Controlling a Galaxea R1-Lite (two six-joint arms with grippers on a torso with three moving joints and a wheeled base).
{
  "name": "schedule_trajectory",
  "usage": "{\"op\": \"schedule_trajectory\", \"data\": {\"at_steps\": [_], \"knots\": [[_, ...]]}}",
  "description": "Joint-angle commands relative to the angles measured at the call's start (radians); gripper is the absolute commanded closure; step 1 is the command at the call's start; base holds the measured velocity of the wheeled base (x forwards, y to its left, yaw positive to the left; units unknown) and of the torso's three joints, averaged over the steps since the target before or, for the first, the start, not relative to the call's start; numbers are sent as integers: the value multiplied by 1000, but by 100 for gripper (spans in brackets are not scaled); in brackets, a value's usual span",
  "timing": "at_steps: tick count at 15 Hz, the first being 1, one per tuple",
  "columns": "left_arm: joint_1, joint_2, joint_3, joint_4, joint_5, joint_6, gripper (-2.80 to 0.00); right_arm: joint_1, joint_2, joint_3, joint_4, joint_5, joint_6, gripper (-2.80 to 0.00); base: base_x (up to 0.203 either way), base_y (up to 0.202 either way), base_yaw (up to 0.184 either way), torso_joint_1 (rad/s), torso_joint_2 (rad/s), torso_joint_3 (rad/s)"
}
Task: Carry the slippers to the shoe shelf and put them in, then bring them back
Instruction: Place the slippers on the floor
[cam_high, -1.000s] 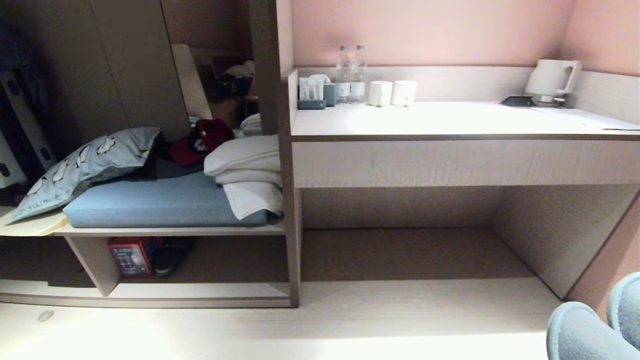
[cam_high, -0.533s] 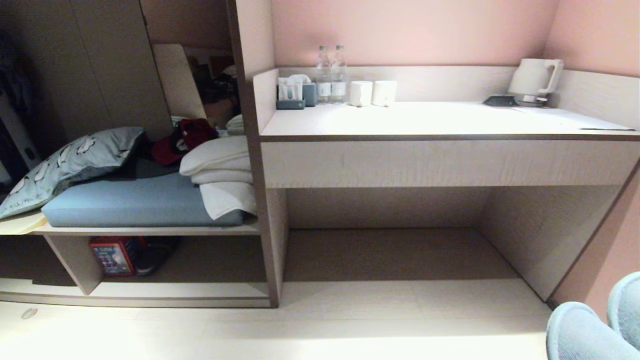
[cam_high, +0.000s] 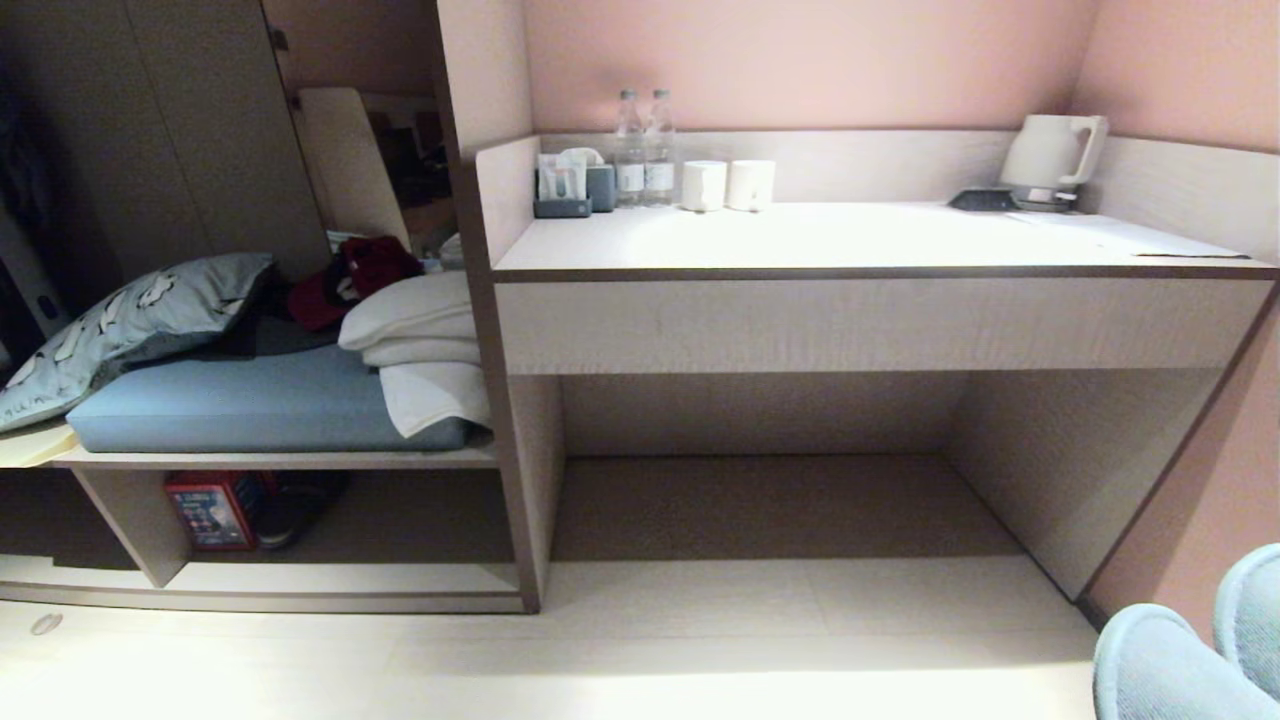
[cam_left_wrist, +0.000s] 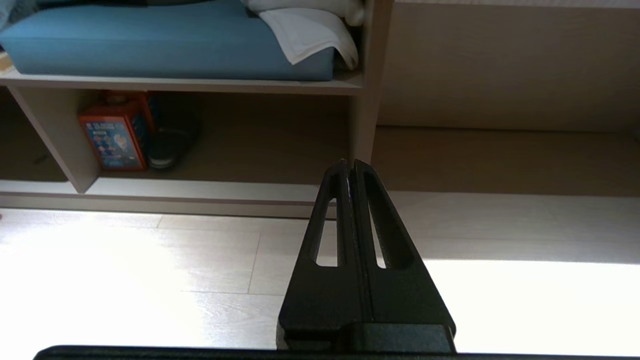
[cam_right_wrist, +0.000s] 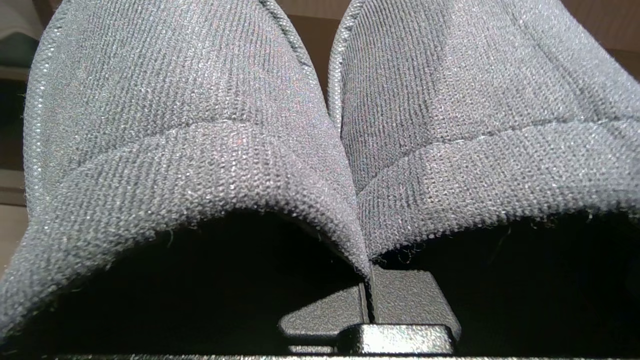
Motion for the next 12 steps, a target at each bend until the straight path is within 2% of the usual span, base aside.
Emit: {"op": "schedule_trajectory", "data": {"at_steps": [1, 7, 12], "knots": [[0, 1, 0, 0, 1, -1, 0, 1, 1, 0, 0, 1, -1, 0, 0, 0, 0, 0, 0, 0], [0, 1, 0, 0, 1, -1, 0, 0, 1, 0, -1, 1, -1, 0, 0, 0, 0, 1, 1, -5], [0, 1, 0, 0, -1, -1, 0, 1, 1, 0, 0, 1, -1, 0, 0, 0, 0, 1, 5, -169]]}}
